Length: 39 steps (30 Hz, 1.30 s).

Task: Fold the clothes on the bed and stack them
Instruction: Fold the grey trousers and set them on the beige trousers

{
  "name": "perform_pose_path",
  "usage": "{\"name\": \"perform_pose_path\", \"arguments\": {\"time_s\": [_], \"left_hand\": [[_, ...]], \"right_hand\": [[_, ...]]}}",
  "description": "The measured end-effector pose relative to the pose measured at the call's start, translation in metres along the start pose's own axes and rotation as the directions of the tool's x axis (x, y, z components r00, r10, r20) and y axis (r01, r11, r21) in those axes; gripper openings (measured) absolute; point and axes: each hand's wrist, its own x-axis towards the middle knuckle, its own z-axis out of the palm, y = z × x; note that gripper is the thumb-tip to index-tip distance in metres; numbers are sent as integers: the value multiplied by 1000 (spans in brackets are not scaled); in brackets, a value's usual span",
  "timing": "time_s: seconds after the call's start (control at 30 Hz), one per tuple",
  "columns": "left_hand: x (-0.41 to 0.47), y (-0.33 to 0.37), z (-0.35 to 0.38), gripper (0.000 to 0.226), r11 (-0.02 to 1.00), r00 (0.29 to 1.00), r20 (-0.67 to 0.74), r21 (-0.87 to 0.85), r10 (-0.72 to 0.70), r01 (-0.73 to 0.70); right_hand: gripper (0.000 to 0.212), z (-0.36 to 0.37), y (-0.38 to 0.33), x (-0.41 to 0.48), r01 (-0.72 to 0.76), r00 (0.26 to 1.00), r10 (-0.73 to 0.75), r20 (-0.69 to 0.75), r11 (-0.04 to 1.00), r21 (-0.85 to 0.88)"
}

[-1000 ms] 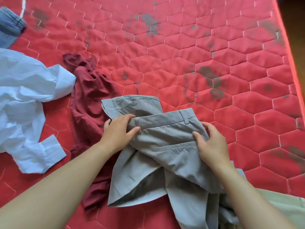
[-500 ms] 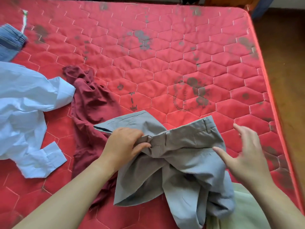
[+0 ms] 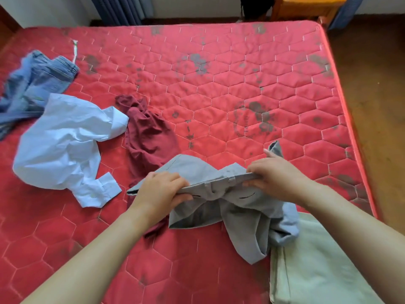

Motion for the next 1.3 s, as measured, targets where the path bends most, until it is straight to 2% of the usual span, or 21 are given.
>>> {"name": "perform_pose_path", "arguments": {"time_s": [0.07, 0.2, 0.33, 0.4, 0.47, 0.57, 0.7, 0.77, 0.83, 0.9, 0.97, 1.07, 1.13, 1.17, 1.3], "left_hand": [[0, 10, 0, 21, 998, 1000, 12, -65, -24, 24], [12, 54, -52, 17, 946, 987, -87, -307, -137, 104], [13, 101, -162, 28, 949, 986, -110, -305, -123, 84], [13, 118, -224, 19, 960, 984, -134, -269, -120, 81], [10, 132, -280, 9, 977, 976, -182, -198, -118, 81], [-6, 147, -341, 18, 989, 963, -247, -125, -111, 82], [-43, 145, -383, 44, 999, 934, -354, -46, -35, 20], [-64, 139, -391, 45, 1000, 920, -391, 17, 4, 3], [-82, 127, -394, 44, 998, 907, -420, 60, 23, 3], [-101, 109, -394, 42, 999, 891, -455, 35, 6, 12], [-122, 90, -389, 31, 998, 877, -478, -10, -52, 54], [-147, 77, -374, 10, 981, 860, -482, -167, -167, 97], [-160, 74, -369, 10, 955, 804, -542, -277, -243, 101], [-165, 72, -372, 11, 944, 764, -586, -317, -272, 93], [-183, 61, -401, 11, 925, 613, -722, -378, -320, 37]], "right_hand": [[12, -13, -2, -31, 62, 978, -48, -205, 996, 65], [13, -72, -6, -91, -13, 923, 72, -379, 988, 156], [33, -158, -26, -138, -40, 813, 92, -575, 994, 103], [41, -204, -43, -155, -42, 773, 87, -628, 995, 87], [44, -245, -62, -167, -7, 760, 70, -646, 995, 99], [32, -283, -93, -181, 28, 772, 47, -634, 994, 108], [33, -297, -114, -199, -140, 810, 109, -577, 990, -8], [28, -309, -127, -209, -113, 775, 60, -630, 993, -45], [26, -328, -145, -216, -62, 690, -51, -722, 990, -128], [22, -340, -163, -218, -70, 608, -88, -789, 984, -163], [16, -339, -179, -217, -113, 563, -15, -827, 989, -95], [13, -319, -199, -206, -204, 629, 175, -758, 977, 56], [16, -312, -213, -199, -247, 647, 242, -723, 964, 102], [18, -313, -221, -196, -271, 633, 262, -728, 957, 108], [23, -327, -258, -189, -308, 468, 283, -837, 940, 145]]}}
